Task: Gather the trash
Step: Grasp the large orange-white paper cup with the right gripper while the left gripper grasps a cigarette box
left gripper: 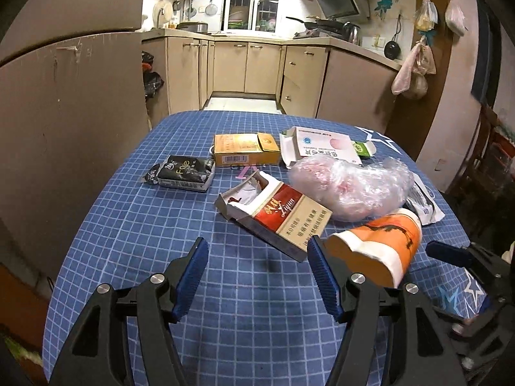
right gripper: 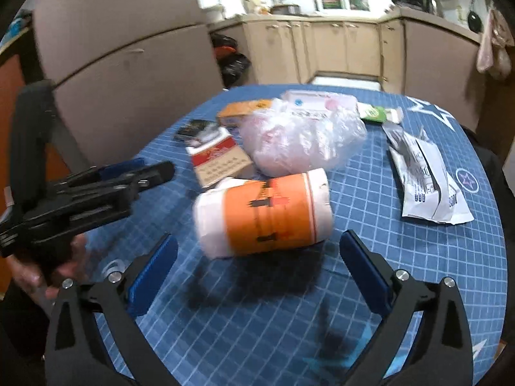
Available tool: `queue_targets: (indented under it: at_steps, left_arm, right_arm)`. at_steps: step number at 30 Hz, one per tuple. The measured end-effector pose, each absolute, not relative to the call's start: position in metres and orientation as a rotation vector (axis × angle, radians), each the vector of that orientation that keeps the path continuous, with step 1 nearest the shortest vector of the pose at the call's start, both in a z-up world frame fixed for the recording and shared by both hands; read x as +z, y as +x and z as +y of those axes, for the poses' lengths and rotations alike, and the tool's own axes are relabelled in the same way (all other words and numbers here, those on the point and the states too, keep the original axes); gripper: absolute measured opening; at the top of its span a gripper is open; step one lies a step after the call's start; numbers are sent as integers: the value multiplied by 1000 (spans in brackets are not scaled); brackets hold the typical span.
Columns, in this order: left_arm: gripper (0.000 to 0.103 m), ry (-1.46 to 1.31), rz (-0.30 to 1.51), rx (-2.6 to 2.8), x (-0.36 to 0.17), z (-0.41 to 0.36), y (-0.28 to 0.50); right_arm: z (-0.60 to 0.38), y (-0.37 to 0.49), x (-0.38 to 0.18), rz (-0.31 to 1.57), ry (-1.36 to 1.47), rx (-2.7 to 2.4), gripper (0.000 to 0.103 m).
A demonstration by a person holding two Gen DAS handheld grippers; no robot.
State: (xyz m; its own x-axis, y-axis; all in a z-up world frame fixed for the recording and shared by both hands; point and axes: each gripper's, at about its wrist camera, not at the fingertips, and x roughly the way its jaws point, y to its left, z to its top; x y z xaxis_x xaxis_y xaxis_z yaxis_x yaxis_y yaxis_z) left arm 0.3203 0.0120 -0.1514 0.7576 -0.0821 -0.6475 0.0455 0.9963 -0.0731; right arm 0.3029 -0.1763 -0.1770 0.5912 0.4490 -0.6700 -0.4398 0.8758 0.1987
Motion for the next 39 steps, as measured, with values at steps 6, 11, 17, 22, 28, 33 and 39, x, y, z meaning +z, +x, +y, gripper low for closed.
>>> queue_targets:
  at_steps: [6,11,17,22,28,33,39]
  left_arm:
    - [65,-82,730,-73,-155,14,329]
    - [66,-82,740,-81,-157,4,338]
    - [75,-87,752,-99,-161,-5,338]
    - [82,-104,745,-88,-165,-18,345]
    - [87,-94,794,24,-177,-36,380]
    - [87,-116,823,106,-180,-39,404]
    - [71,-96,861,67,-182,-30,391]
  right_arm:
    - [-173,322,-188,851,65,514,97]
    - [-176,321,-187,840,80,540,89]
    - [-208,294,-182,795,93,485,89]
    - [-250,270,-178,779,186,433,89]
    - [-285,249,-166,733,268,404,89]
    - [-289,243,-163,712,284,410,89]
    - [-290,237,-164,701,280,415,89]
